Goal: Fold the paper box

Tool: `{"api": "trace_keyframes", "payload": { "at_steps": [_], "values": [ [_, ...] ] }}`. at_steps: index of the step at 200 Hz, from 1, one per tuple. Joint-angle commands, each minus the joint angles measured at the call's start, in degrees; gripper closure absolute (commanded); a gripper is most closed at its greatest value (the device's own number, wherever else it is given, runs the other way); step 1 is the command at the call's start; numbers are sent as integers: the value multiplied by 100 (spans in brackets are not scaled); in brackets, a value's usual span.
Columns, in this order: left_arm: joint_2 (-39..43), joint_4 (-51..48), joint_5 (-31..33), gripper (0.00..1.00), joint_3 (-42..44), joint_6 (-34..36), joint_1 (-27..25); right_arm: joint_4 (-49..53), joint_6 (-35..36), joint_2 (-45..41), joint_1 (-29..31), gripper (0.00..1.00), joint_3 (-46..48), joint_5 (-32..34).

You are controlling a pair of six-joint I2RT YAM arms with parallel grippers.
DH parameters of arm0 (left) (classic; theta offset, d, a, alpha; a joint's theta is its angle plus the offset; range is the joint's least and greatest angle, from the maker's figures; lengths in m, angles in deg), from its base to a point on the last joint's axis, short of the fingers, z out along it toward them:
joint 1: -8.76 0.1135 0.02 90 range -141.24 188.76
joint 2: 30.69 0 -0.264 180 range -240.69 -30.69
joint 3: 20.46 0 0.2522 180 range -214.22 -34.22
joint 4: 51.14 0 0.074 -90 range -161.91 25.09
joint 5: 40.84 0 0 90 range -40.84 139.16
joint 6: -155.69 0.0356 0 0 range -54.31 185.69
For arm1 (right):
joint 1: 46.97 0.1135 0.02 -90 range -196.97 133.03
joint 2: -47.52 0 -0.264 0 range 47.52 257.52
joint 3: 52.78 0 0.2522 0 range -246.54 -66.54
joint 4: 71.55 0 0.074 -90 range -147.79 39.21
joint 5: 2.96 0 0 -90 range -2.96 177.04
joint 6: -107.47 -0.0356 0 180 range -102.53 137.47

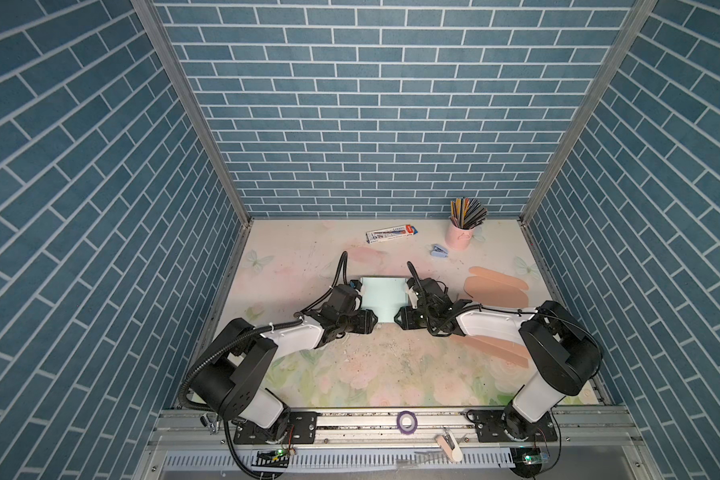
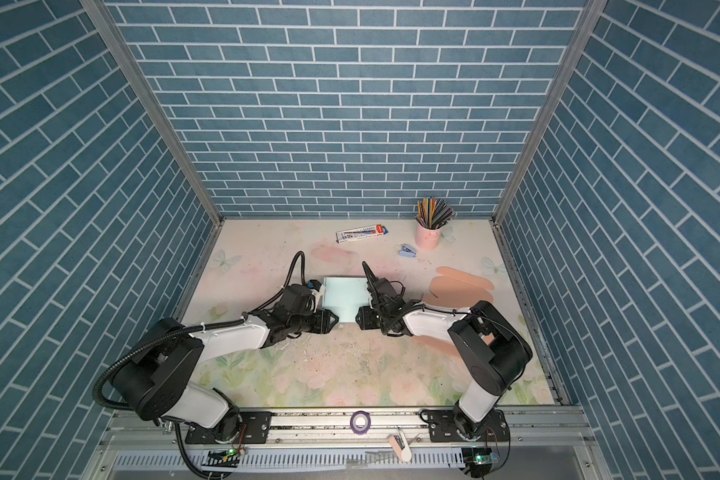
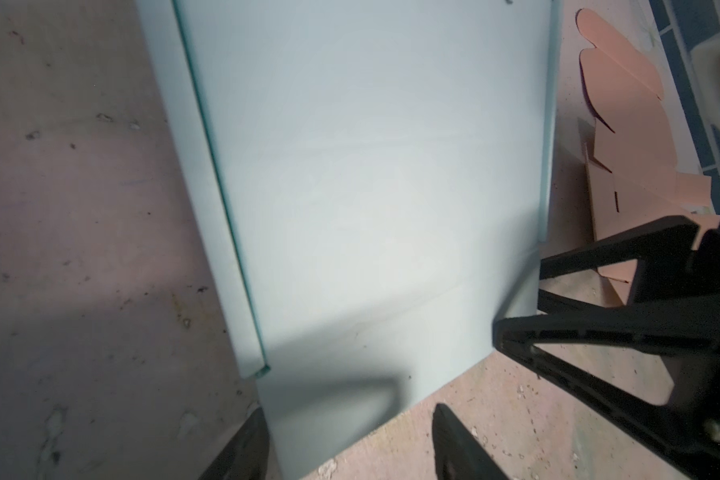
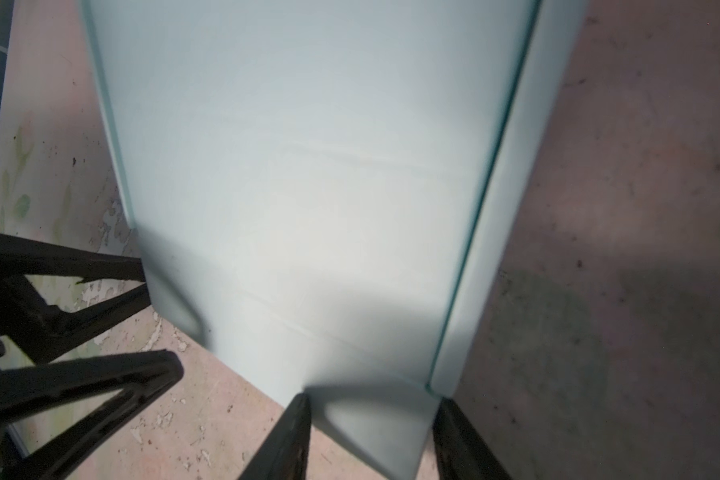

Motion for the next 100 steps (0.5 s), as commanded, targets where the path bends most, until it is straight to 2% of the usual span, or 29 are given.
{"api": "trace_keyframes", "payload": {
  "at_steps": [1,100],
  "values": [
    [-52,186,-20,39,-89,-4,8,-18,121,82,44,50,-209,-58],
    [-219,273,-45,42,-189,-13,15,141,387,294,-48,51,-376,279]
  ]
}}
